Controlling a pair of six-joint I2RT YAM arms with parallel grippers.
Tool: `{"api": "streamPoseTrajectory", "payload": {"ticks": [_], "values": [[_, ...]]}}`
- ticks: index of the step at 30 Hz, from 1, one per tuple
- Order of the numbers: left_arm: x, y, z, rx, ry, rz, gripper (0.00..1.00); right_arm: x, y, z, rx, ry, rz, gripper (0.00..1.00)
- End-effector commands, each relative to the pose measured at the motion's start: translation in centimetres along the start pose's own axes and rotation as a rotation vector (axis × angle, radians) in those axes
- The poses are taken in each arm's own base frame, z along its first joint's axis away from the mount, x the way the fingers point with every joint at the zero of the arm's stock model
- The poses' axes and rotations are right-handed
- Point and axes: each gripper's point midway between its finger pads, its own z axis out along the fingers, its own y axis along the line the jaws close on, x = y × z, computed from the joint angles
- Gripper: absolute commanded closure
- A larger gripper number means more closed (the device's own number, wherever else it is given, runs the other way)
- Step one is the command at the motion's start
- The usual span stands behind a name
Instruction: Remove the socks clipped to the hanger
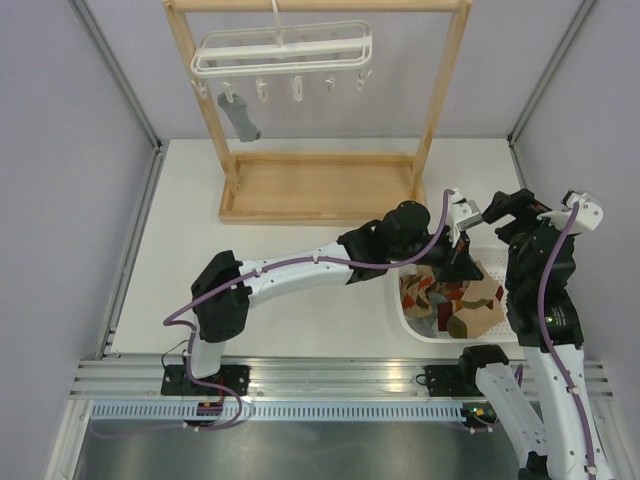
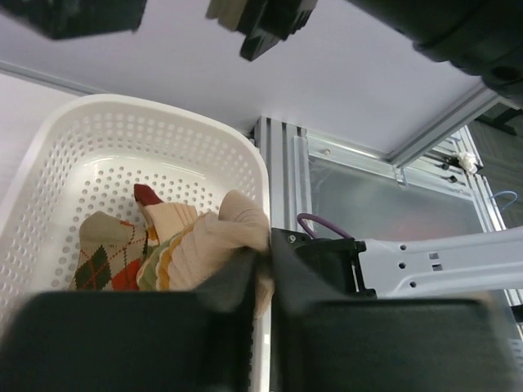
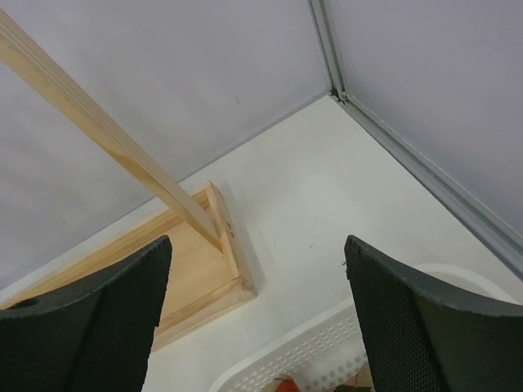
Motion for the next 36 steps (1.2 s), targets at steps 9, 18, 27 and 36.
{"api": "streamPoseTrajectory", "payload": {"ticks": [9, 18, 27, 36], "values": [[-2.5, 1.1, -0.2, -0.14, -0.063, 0.035, 0.0, -0.2, -0.4, -0.4, 0.009, 0.004, -0.032, 0.09], [-1.1, 2.2, -4.1, -0.259, 0.022, 0.183, 0.0, 1.0, -0.2, -0.2, -0.016, 0.036, -0.056, 0.09], [4.3, 9.7, -16.8, -0.618, 0.168, 0.133, 0.0, 5.1, 0.8, 1.1, -0.082, 0.134, -0.048, 0.09], [0.4, 16.8, -31.1, -0.94, -0.056, -0.061, 0.0, 8.0, 1.7, 1.9, -0.141, 0.207, -0.034, 0.09]]}}
